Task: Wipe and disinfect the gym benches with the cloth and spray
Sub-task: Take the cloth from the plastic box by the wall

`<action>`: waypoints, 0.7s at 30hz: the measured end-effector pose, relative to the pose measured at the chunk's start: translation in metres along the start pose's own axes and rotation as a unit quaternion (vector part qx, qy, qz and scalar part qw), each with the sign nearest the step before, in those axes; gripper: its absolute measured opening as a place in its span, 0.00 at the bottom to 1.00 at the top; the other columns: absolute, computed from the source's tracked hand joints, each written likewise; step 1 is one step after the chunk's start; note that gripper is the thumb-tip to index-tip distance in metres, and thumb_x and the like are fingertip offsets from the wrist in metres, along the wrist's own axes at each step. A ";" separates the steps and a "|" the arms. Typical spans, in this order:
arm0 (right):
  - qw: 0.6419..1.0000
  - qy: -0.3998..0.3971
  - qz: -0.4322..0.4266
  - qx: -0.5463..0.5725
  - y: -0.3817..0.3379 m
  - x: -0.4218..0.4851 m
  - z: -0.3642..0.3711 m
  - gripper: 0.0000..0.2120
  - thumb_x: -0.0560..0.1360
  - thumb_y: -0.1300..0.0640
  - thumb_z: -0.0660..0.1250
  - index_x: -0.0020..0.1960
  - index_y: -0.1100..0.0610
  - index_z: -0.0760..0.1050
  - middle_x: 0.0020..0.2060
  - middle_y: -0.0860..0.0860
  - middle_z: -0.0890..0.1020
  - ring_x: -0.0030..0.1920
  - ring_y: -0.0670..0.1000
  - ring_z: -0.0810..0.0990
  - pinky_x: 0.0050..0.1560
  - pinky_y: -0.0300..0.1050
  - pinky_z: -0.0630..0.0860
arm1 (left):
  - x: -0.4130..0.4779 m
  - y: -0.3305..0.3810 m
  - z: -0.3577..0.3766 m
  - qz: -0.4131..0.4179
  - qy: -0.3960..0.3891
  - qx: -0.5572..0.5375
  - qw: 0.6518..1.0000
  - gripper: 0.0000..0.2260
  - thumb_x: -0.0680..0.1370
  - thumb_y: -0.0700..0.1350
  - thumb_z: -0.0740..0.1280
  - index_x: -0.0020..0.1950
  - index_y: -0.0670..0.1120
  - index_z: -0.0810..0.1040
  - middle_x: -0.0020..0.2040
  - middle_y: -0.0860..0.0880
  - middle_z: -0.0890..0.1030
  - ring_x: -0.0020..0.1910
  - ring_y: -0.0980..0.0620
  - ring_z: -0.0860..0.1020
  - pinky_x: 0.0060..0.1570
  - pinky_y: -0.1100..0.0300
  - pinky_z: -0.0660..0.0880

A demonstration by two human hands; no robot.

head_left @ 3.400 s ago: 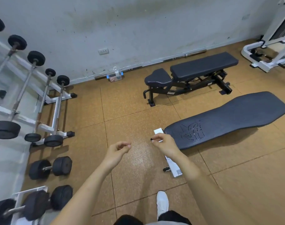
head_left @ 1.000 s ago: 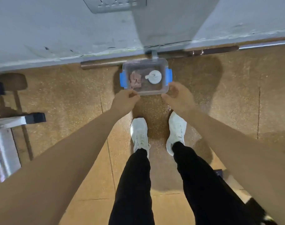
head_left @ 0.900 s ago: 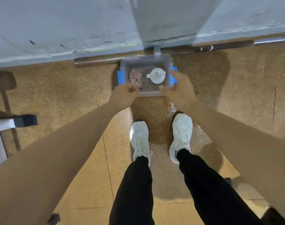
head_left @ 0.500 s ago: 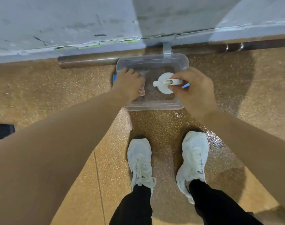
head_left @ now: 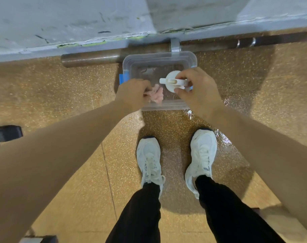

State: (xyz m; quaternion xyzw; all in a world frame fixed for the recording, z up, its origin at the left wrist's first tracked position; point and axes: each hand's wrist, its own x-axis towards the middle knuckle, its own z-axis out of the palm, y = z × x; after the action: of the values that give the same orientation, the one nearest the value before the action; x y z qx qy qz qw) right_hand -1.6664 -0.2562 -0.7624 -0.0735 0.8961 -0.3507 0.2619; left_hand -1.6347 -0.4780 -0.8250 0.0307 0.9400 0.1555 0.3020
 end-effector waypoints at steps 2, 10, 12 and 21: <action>0.996 -0.077 0.039 0.008 -0.011 -0.011 -0.011 0.27 0.75 0.59 0.74 0.72 0.53 0.72 0.65 0.51 0.75 0.59 0.49 0.75 0.62 0.39 0.70 | -0.031 0.011 -0.013 -0.028 -0.008 -0.124 0.992 0.06 0.78 0.47 0.73 0.51 0.46 0.82 0.46 0.52 0.81 0.48 0.49 0.80 0.42 0.57 0.72; 0.927 -0.070 0.200 0.310 -0.067 -0.127 -0.060 0.25 0.76 0.61 0.74 0.71 0.55 0.74 0.65 0.49 0.79 0.63 0.47 0.79 0.66 0.48 0.77 | -0.160 0.111 -0.093 -0.103 -0.033 -0.452 0.885 0.23 0.64 0.55 0.81 0.40 0.42 0.72 0.38 0.47 0.75 0.38 0.51 0.72 0.41 0.54 0.71; 0.878 -0.058 0.207 0.427 -0.081 -0.168 -0.072 0.23 0.76 0.64 0.73 0.71 0.58 0.74 0.63 0.51 0.81 0.61 0.46 0.81 0.61 0.46 0.80 | -0.186 0.139 -0.115 -0.092 -0.043 -0.472 0.876 0.24 0.66 0.46 0.84 0.41 0.37 0.70 0.38 0.45 0.72 0.39 0.52 0.70 0.40 0.56 0.70; 0.764 0.107 0.254 0.583 -0.120 -0.319 -0.112 0.04 0.79 0.65 0.69 0.52 0.60 0.79 0.44 0.57 0.83 0.44 0.52 0.83 0.47 0.43 0.81 | -0.278 0.231 -0.175 -0.054 -0.104 -0.464 0.878 0.11 0.76 0.49 0.73 0.47 0.43 0.76 0.42 0.48 0.78 0.43 0.52 0.76 0.46 0.55 0.74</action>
State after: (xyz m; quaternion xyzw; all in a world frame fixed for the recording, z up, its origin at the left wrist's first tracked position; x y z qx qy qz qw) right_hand -1.4590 -0.1786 -0.4794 0.3614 0.5273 -0.7320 0.2357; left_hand -1.5176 -0.3491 -0.4635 -0.1481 0.7234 0.5533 0.3854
